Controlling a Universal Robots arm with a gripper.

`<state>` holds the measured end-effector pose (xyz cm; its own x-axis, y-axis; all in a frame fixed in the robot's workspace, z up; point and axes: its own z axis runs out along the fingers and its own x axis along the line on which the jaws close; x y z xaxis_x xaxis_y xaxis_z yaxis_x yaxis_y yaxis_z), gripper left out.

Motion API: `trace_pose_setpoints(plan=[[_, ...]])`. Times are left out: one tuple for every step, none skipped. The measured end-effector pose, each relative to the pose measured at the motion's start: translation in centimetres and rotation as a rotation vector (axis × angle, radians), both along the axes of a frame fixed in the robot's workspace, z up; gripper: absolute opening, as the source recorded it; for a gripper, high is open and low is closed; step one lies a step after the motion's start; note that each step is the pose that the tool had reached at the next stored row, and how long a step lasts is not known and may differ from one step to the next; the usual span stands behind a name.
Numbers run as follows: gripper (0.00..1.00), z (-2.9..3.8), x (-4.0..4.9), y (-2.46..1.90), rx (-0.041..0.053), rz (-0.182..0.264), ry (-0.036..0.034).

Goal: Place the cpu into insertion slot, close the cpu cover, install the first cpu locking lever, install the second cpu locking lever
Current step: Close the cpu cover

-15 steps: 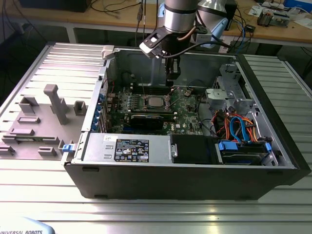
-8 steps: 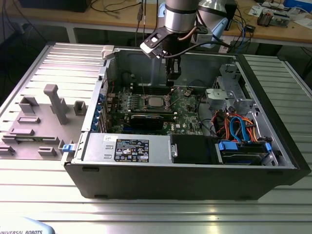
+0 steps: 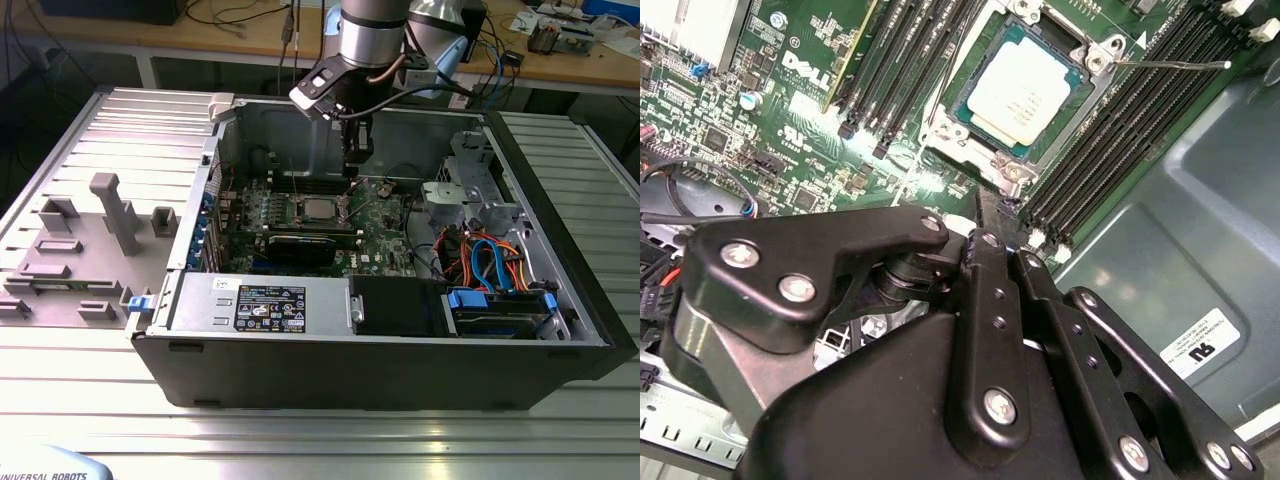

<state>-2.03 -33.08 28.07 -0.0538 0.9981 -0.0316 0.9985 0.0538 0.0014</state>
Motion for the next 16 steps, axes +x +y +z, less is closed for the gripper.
trace_pose_setpoints(plan=[[0.11,0.00,0.06,0.00,0.0001,0.000,0.0001],[0.11,0.00,0.11,0.00,0.0000,0.000,0.0000],[0.11,0.00,0.17,0.00,0.0001,0.000,0.0000],[0.11,0.00,0.25,0.00,0.0000,0.000,0.0000],[0.11,0.00,0.28,0.00,0.0001,0.000,0.0000],[0.11,0.00,0.32,0.00,0.0000,0.000,0.0000],[0.11,0.00,0.39,0.00,0.0000,0.000,0.0000],[0.11,0.00,0.48,0.00,0.0000,0.000,0.0000],[0.11,0.00,0.54,0.00,0.0000,0.000,0.0000],[0.11,0.00,0.62,0.00,0.0000,0.000,0.0000],[0.11,0.00,0.75,0.00,0.0000,0.000,0.0000],[0.11,0.00,0.81,0.00,0.0000,0.000,0.0000],[0.11,0.00,0.85,0.00,0.0000,0.000,0.0000],[0.11,0.00,0.89,0.00,0.0000,0.000,0.0000],[0.11,0.00,0.93,0.00,0.0000,0.000,0.0000],[0.11,0.00,0.98,0.00,0.0000,0.000,0.0000]])
